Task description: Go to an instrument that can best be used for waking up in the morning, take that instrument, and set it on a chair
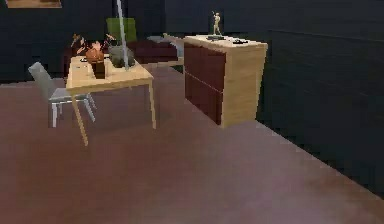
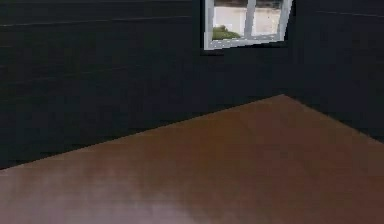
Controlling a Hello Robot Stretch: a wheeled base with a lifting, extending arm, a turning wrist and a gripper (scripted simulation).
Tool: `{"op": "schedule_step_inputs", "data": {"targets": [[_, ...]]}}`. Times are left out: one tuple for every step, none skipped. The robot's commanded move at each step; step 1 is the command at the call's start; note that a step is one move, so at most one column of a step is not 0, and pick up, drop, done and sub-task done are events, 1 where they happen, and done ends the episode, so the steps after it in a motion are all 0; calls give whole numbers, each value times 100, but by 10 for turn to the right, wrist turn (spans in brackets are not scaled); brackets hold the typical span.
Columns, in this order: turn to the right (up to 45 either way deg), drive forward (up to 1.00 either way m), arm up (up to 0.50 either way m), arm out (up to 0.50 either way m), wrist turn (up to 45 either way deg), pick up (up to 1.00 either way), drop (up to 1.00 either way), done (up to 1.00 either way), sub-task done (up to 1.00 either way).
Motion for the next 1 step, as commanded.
{"op": "schedule_step_inputs", "data": {"targets": [[0,100,0,0,0,0,0,0,0]]}}
